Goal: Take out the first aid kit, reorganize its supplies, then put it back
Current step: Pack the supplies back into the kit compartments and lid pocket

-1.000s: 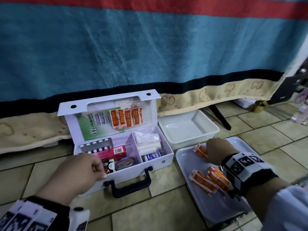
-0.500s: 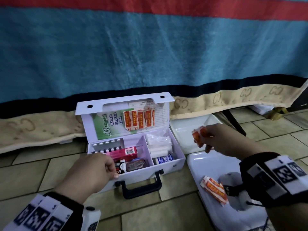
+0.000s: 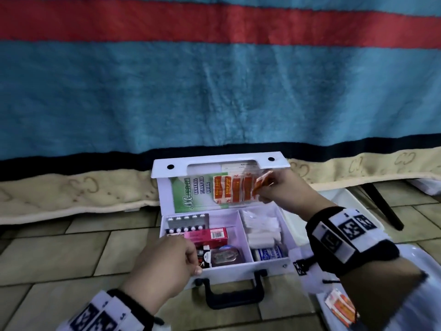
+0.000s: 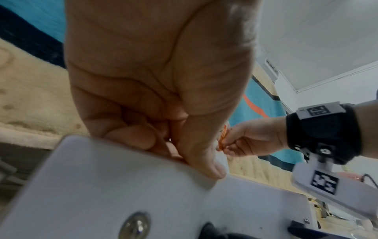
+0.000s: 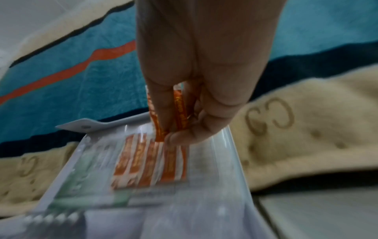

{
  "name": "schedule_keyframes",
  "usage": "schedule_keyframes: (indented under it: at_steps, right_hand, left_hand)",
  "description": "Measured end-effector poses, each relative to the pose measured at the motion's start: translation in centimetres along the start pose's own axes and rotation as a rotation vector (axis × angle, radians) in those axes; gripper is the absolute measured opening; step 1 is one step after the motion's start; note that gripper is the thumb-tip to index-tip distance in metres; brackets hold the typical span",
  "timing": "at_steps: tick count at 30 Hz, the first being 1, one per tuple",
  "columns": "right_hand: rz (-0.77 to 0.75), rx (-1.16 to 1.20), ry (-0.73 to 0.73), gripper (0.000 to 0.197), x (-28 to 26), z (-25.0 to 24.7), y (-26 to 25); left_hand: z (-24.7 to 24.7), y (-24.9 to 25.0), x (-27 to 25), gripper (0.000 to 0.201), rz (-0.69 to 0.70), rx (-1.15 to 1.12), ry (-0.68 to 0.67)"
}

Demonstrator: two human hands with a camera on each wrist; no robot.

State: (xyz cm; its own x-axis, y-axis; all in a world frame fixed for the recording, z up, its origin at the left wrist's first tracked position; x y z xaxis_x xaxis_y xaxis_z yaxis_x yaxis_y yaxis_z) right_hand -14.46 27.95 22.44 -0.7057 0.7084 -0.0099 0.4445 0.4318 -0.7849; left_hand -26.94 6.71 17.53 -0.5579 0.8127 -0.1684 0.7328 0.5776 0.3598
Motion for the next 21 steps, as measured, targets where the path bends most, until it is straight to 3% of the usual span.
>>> schedule_keyframes:
  at_steps: [5, 9, 13, 16, 21]
  right_hand:
    - [-0.139, 0.179, 0.104, 0.01, 1.9, -2.3, -2.7]
    - [-0.179, -0.151, 0.207, 0.026, 2.7, -3.4, -2.8]
    - [-0.197, -0.163, 0.238, 0.024, 3.0, -3.3, -2.3]
    - [-0.238, -0.28, 0.192, 0.022, 3.3, -3.2, -2.2]
    - [-0.229, -0.67, 0.03, 0.019, 3.5, -2.9, -2.3]
  left_hand:
    - [-0.2, 0.2, 0.0, 0.021, 0.013, 0.018, 0.004]
    - [-0.4, 0.3, 0.0, 0.019, 0.002, 0.016, 0.002]
    - [-0.4, 0.2, 0.0, 0.016, 0.004, 0.008, -0.005]
    - [-0.4, 0.2, 0.1, 0.016, 0.007, 0.005, -0.004]
    - [-0.3, 0.1, 0.3, 0.019, 0.016, 0.008, -0.006]
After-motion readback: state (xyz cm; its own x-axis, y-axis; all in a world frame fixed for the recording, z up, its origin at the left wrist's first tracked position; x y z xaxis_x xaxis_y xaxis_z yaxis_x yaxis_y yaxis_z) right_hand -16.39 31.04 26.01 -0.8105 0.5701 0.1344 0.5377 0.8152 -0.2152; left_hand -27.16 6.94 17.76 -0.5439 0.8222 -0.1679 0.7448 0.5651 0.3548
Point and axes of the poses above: each hand's wrist, its own x-axis towards the middle knuckle, its own z-axis out of the palm, y = z × x, the point moved 2 cm from there along x, towards the middle knuckle, and after that the axes turned 2 degrees about -y, right-handed, at the moved point
